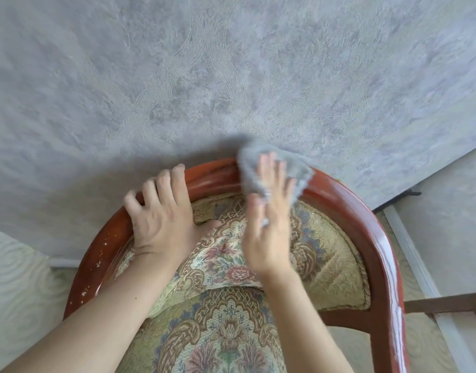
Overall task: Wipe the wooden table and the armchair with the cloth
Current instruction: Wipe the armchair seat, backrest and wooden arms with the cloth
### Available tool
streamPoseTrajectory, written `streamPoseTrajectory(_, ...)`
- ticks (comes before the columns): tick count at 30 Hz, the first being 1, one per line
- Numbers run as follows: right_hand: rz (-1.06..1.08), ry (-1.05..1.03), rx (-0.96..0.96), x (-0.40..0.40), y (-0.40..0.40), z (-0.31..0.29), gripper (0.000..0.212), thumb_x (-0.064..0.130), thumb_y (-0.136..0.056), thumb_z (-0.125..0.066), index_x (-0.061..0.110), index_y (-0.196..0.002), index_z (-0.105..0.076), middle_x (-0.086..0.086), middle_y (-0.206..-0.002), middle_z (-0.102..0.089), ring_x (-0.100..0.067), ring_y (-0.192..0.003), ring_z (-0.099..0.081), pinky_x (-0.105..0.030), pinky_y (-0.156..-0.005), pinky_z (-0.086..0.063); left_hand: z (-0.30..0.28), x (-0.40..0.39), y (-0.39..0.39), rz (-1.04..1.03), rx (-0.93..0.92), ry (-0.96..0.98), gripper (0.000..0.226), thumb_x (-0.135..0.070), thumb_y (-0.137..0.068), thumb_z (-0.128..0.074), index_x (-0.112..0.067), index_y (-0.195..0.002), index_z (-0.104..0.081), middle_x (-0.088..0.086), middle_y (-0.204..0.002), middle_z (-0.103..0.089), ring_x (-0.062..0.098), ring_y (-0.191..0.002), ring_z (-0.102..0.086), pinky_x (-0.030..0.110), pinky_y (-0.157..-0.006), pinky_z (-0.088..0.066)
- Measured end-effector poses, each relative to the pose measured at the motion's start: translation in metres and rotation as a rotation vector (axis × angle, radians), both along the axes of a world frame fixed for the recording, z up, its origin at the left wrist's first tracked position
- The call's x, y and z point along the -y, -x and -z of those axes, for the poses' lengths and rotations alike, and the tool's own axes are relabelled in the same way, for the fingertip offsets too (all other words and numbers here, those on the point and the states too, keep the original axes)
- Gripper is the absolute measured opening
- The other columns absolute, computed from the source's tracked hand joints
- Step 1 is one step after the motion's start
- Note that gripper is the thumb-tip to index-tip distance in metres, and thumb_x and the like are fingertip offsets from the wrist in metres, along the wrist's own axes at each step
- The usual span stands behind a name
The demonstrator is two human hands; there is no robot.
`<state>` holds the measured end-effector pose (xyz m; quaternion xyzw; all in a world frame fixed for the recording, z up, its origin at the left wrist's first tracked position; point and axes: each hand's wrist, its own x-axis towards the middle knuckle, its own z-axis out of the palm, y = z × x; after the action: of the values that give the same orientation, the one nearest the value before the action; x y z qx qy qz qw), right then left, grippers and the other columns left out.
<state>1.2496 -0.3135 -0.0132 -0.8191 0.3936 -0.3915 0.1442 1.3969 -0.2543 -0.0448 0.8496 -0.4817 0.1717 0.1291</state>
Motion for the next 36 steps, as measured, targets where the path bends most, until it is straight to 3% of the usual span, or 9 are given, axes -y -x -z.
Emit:
streamPoseTrajectory(2, -0.136, 0.092, -0.185, -0.01, -0.027, 0.005, 0.052, 0.034, -0.106, -0.023, 0.02, -0.156, -0.03, -0.004, -0.165, -0.021, -0.021, -0.155, -0.006, -0.045, -0.125, 0.001, 0.001, 0.001, 0.0, -0.013, 0.033, 0.084, 0.075, -0.064, -0.093, -0.04, -0.004, -0.138, -0.042, 0.015, -0.12, -0.051, 0.033, -0.097, -0.042, 0.05, -0.082, -0.037)
streamPoseTrajectory(4, -0.116, 0.181, -0.354, -0.007, -0.033, 0.011, 0.054, 0.033, -0.104, -0.032, 0.024, -0.157, -0.027, -0.001, -0.167, -0.015, -0.02, -0.155, -0.001, -0.044, -0.125, 0.0, 0.004, 0.002, -0.001, -0.017, 0.071, 0.128, 0.06, -0.047, -0.096, -0.043, -0.005, -0.138, -0.043, 0.014, -0.12, -0.053, 0.033, -0.097, -0.042, 0.05, -0.081, -0.04)
streamPoseTrajectory(6, -0.046, 0.249, -0.465, 0.007, -0.013, 0.017, 0.061, 0.031, -0.101, -0.04, 0.032, -0.158, -0.018, 0.004, -0.167, -0.007, -0.02, -0.155, 0.004, -0.041, -0.125, 0.002, 0.006, 0.002, -0.004, -0.003, 0.053, 0.09, 0.093, -0.069, -0.077, -0.064, -0.003, -0.138, -0.041, 0.014, -0.124, -0.049, 0.033, -0.099, -0.043, 0.05, -0.081, -0.035)
streamPoseTrajectory(9, 0.223, 0.192, -0.462, 0.027, 0.044, 0.023, 0.07, 0.026, -0.098, -0.044, 0.035, -0.158, -0.008, 0.005, -0.166, -0.001, -0.022, -0.153, 0.01, -0.041, -0.125, 0.003, 0.005, 0.001, -0.006, 0.009, 0.034, 0.021, 0.129, -0.089, -0.05, -0.068, -0.002, -0.141, -0.037, 0.014, -0.125, -0.043, 0.032, -0.101, -0.042, 0.05, -0.082, -0.031)
streamPoseTrajectory(15, 0.551, -0.028, -0.191, 0.018, 0.089, 0.044, 0.053, 0.034, -0.106, -0.022, 0.025, -0.158, -0.013, 0.001, -0.164, 0.004, -0.028, -0.153, 0.008, -0.044, -0.124, 0.006, 0.005, 0.002, -0.003, 0.008, 0.006, 0.028, 0.131, -0.09, -0.049, -0.067, -0.002, -0.141, -0.033, 0.015, -0.126, -0.04, 0.033, -0.103, -0.041, 0.05, -0.084, -0.032)
streamPoseTrajectory(21, 0.258, -0.218, -0.132, -0.023, 0.003, 0.064, 0.05, 0.042, -0.105, -0.016, 0.043, -0.153, -0.004, -0.003, -0.163, 0.012, -0.029, -0.152, 0.019, -0.046, -0.121, 0.016, 0.007, 0.004, -0.002, -0.005, 0.022, 0.032, 0.126, -0.085, -0.051, -0.069, -0.003, -0.14, -0.035, 0.015, -0.126, -0.041, 0.033, -0.103, -0.041, 0.049, -0.084, -0.031)
streamPoseTrajectory(26, -0.005, -0.158, -0.296, -0.042, -0.01, 0.071, 0.051, 0.042, -0.106, -0.02, 0.035, -0.157, -0.021, 0.005, -0.167, 0.0, -0.021, -0.153, 0.015, -0.043, -0.123, 0.01, 0.011, 0.005, -0.003, -0.002, 0.097, 0.155, 0.075, -0.055, -0.088, -0.055, -0.003, -0.139, -0.041, 0.017, -0.124, -0.05, 0.034, -0.1, -0.041, 0.05, -0.084, -0.035)
streamPoseTrajectory(31, 0.159, 0.004, -0.526, -0.017, 0.052, 0.065, 0.052, 0.039, -0.107, -0.019, 0.03, -0.158, -0.018, 0.009, -0.165, -0.01, -0.02, -0.154, 0.002, -0.042, -0.125, 0.003, 0.004, 0.001, -0.003, 0.02, -0.014, 0.032, 0.13, -0.087, -0.049, -0.071, -0.001, -0.14, -0.034, 0.018, -0.126, -0.044, 0.033, -0.102, -0.04, 0.05, -0.083, -0.032)
streamPoseTrajectory(36, 0.49, -0.142, -0.354, -0.015, 0.093, 0.063, 0.054, 0.033, -0.104, -0.023, 0.019, -0.157, -0.022, -0.003, -0.164, -0.019, -0.02, -0.154, -0.004, -0.043, -0.126, -0.002, 0.002, 0.001, -0.002, 0.023, -0.042, 0.03, 0.132, -0.086, -0.046, -0.071, -0.002, -0.14, -0.034, 0.018, -0.127, -0.043, 0.034, -0.102, -0.04, 0.051, -0.084, -0.034)
